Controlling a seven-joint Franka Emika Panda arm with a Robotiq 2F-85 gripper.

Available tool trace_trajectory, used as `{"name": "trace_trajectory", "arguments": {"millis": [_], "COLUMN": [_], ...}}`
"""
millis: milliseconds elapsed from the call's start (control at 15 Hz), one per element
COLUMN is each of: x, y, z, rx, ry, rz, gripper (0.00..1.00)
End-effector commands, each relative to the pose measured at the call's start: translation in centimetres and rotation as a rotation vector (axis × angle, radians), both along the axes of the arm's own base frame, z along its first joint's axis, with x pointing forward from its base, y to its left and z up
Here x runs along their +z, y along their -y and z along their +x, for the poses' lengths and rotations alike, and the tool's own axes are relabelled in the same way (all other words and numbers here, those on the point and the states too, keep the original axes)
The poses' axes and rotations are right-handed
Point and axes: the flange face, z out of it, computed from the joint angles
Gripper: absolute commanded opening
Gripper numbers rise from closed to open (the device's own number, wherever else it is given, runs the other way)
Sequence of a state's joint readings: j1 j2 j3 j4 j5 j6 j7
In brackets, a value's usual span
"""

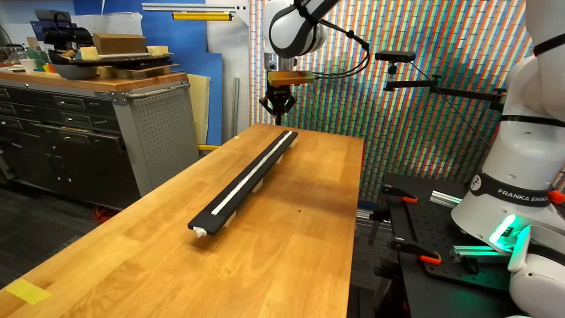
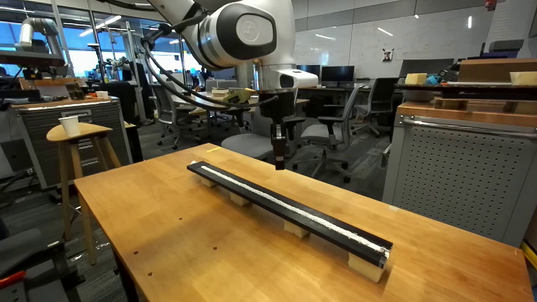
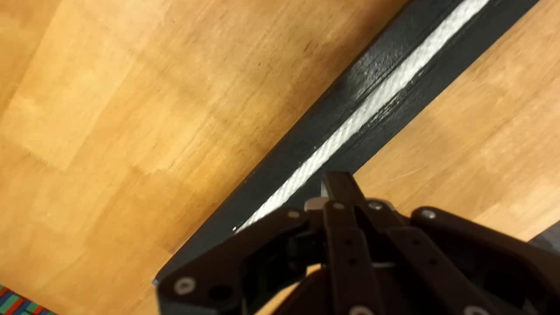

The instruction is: Pick up the rope and arrange it straight on the object

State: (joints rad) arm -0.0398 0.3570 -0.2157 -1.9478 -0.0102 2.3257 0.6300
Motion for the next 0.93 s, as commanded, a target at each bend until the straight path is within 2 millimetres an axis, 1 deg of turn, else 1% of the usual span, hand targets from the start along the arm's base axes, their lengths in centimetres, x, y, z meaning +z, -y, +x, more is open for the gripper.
{"name": "trace_trajectory", "arguments": {"millis": [0,267,333,400,533,600,867], "x": [3.0,4.6,4.8,3.4,4.0,4.1,4.0], "y": [-1.8,-3.4,-3.7,-3.2,-3.6,-3.6,-3.7], "z": [-2.9,-5.2,-5.7,-3.8,-4.6,-4.8,-5.1], "rx": [0.196,0.400,0.450,0.355,0.407,0.417,0.427], "ry": [-0.031,-0.081,-0.097,-0.078,-0.089,-0.089,-0.094], "rz": [0.031,0.064,0.069,0.061,0.071,0.073,0.075], "gripper": [0.00,0.00,0.19,0.02,0.16,0.19,0.19]}}
